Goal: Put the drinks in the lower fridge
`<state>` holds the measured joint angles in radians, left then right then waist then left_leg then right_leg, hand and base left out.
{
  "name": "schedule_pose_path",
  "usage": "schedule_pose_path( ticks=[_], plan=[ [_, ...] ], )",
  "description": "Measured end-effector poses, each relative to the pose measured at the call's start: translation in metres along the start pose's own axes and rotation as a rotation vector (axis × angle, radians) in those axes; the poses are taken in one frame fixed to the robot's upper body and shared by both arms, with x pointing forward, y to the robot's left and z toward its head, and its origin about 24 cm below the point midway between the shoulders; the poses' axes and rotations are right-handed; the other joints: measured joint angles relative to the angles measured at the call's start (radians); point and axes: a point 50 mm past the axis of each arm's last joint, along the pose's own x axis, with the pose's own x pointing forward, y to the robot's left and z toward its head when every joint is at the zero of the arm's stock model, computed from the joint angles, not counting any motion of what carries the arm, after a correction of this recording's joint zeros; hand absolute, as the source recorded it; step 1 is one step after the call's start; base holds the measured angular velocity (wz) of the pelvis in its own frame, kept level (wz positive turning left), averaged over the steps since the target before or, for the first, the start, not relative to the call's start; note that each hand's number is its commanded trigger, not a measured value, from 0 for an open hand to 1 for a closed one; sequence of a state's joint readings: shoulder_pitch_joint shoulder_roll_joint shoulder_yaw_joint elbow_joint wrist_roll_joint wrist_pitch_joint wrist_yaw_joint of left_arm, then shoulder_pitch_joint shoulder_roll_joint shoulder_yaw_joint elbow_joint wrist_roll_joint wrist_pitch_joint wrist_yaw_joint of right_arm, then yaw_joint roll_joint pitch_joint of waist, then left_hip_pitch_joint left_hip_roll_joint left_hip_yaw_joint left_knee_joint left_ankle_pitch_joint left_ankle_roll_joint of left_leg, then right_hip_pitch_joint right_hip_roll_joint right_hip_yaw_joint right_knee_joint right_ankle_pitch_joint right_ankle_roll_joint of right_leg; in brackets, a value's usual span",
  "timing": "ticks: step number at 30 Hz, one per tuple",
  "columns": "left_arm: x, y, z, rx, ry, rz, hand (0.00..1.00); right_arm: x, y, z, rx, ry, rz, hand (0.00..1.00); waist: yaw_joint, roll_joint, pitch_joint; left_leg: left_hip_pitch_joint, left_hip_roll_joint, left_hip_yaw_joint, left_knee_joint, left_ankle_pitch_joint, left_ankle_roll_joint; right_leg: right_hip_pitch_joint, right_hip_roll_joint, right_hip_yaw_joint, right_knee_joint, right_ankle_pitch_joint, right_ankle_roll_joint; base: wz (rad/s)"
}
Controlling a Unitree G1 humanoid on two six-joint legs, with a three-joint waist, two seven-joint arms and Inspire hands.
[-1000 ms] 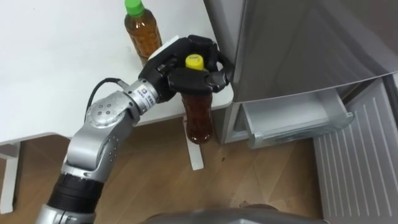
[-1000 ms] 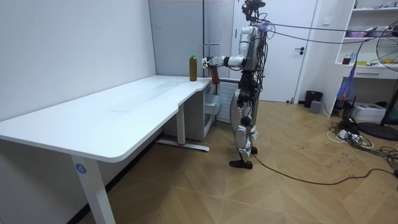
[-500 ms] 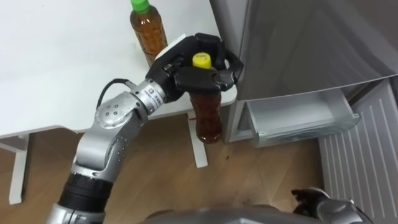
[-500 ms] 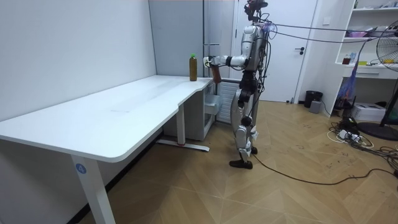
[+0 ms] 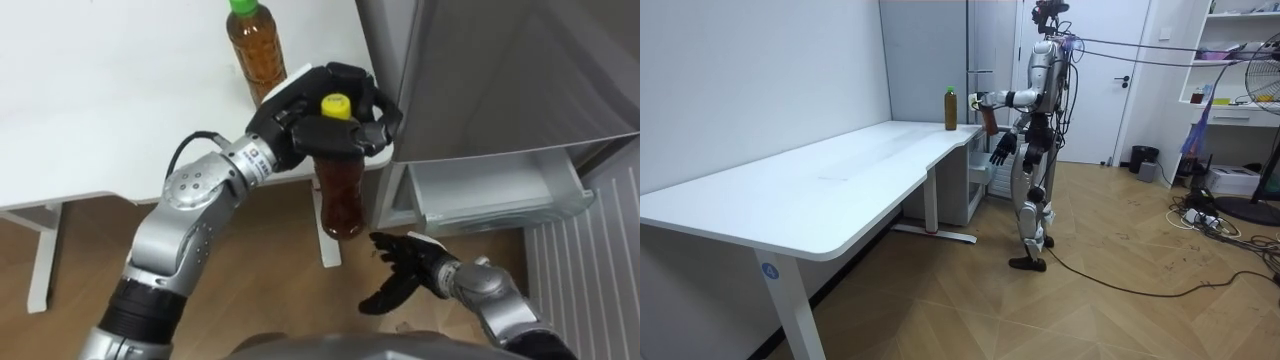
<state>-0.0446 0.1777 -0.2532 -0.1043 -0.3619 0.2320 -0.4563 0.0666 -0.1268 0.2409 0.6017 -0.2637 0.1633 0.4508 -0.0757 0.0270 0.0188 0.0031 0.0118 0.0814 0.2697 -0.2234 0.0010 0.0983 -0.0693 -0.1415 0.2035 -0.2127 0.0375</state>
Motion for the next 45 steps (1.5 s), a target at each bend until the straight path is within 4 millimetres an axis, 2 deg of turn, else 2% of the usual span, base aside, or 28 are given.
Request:
schedule_pose_path(
  ticks=[5,10,13,18,35,45],
  plan=[
    [0.002,-0.008,-0.003,-0.007,0.010,-0.051,1.00,-0.004,-0.002,0.020,-0.036,-0.082,0.027,0.00,-0.001,-0.003,-0.0021,-0.009,0.000,-0.001,0.003,0.000,0.000,-0.009,0.000,-0.002,0.001,0.000,0.000,0.00],
    [0.002,-0.008,-0.002,-0.001,-0.009,-0.060,1.00,-0.007,0.001,0.037,-0.050,-0.159,0.077,0.00,0.009,-0.014,-0.0045,-0.005,0.000,-0.002,0.003,0.000,0.000,-0.007,0.000,-0.001,0.001,0.000,0.000,0.00],
    [0.002,-0.008,-0.001,0.002,-0.014,-0.064,1.00,-0.008,0.003,0.038,-0.026,-0.177,0.101,0.00,0.024,-0.021,-0.0014,0.008,0.000,-0.002,0.002,0.000,0.000,0.006,0.000,0.000,0.000,0.000,0.000,0.00],
    [0.001,-0.008,0.000,0.013,-0.020,-0.079,1.00,-0.011,0.002,0.043,0.028,-0.227,0.143,0.00,0.032,-0.032,-0.0036,0.008,0.000,-0.002,0.007,0.000,0.000,0.010,0.000,-0.002,0.001,0.000,0.000,0.00],
    [-0.002,-0.007,-0.002,0.024,-0.003,-0.085,1.00,-0.012,0.010,0.044,0.094,-0.262,0.287,0.00,0.031,-0.030,-0.0045,0.018,0.000,-0.001,-0.006,0.001,0.001,0.010,0.001,0.006,0.003,0.000,0.000,0.00],
    [-0.001,-0.007,-0.008,0.015,0.014,-0.088,1.00,-0.013,0.009,0.043,0.099,-0.258,0.300,0.00,0.030,-0.038,0.0002,0.021,-0.002,-0.004,-0.011,0.001,0.001,0.011,0.000,0.009,0.000,0.000,0.000,0.00]
  ],
)
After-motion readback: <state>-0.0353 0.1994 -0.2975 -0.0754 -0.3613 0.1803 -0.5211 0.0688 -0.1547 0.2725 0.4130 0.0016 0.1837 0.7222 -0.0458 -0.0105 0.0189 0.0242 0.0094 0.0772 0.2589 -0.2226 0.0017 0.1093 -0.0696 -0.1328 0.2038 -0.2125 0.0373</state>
